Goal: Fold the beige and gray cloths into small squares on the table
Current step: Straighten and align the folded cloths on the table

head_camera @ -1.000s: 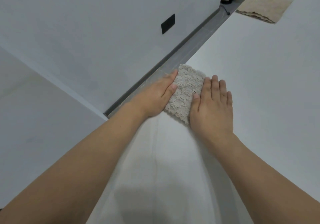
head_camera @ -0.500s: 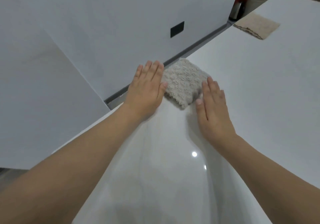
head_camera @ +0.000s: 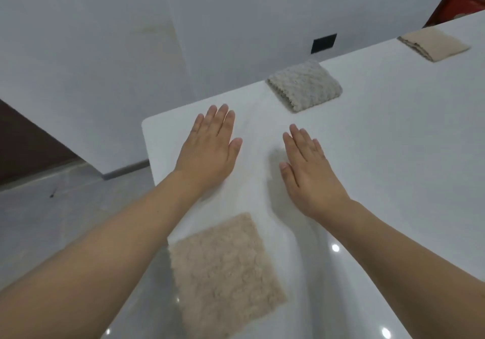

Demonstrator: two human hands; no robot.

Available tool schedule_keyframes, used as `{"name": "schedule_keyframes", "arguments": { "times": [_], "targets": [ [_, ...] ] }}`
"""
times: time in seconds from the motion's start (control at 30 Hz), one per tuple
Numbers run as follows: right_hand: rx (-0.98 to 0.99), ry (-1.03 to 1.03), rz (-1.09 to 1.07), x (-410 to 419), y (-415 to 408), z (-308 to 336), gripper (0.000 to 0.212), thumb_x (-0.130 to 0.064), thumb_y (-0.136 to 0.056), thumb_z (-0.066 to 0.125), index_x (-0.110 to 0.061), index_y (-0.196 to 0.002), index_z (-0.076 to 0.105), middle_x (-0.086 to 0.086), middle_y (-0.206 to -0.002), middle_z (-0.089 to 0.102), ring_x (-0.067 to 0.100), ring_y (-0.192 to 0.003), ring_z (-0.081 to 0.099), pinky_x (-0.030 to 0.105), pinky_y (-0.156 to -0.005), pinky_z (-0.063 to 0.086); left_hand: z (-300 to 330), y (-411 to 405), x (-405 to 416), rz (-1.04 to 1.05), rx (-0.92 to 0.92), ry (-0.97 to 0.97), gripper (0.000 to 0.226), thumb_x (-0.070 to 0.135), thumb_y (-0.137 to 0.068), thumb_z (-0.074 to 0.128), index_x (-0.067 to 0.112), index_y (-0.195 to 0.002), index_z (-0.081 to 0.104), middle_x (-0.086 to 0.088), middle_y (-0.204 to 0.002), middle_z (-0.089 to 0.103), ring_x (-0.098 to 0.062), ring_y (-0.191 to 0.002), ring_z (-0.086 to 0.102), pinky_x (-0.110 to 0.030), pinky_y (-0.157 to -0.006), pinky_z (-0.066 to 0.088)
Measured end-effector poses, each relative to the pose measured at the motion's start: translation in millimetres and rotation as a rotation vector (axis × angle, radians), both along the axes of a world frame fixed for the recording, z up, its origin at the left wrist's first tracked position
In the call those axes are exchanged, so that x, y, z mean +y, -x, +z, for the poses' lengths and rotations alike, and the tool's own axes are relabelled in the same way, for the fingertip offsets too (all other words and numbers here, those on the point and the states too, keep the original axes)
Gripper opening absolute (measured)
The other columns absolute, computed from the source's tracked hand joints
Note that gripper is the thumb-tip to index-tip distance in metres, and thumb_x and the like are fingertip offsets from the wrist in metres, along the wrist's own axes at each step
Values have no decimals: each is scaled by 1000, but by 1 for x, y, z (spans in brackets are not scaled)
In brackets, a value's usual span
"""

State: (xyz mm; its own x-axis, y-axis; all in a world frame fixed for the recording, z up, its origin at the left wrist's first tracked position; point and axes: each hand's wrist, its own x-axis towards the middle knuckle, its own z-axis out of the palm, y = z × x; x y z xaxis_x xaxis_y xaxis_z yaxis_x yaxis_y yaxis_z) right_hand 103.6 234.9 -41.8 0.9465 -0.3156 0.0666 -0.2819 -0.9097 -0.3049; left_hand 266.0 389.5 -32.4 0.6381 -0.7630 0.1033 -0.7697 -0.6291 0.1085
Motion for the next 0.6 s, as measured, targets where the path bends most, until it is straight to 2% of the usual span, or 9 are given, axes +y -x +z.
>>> {"name": "schedule_keyframes", "arguments": {
  "times": [0.2,0.3,0.47,0.6],
  "targets": [
    [1,-176,5,33,33,-8,57,-35,-104,17,-12,-155,9,2,-163,-3,13,-149,-7,26,-119,-9,-9,40,56,141,150,38,61,41,-105,18,10,-157,10,-6,-166,3,-21,-153,-2,-36,-123,-4],
    [-15,-336,-11,50,49,-14,53,-34,-106,22,-16,-155,11,-5,-163,-1,5,-148,-6,23,-119,-5,-10,56,77,177,253,106,60,42,-106,16,12,-158,10,-4,-166,5,-17,-152,-2,-34,-123,-3],
    [-90,-708,-41,79,79,-12,51,-36,-104,28,-25,-154,19,-18,-161,8,-13,-142,3,15,-118,4,-6,101,108,364,534,416,57,42,-106,19,18,-158,12,7,-165,7,-5,-150,0,-20,-118,-3],
    [-118,-839,-43,90,91,-10,50,-32,-104,31,-23,-153,24,-19,-160,13,-15,-141,8,8,-114,6,-4,152,123,506,698,674,54,44,-106,22,28,-157,14,18,-163,11,5,-147,6,-23,-122,4]
  ]
}}
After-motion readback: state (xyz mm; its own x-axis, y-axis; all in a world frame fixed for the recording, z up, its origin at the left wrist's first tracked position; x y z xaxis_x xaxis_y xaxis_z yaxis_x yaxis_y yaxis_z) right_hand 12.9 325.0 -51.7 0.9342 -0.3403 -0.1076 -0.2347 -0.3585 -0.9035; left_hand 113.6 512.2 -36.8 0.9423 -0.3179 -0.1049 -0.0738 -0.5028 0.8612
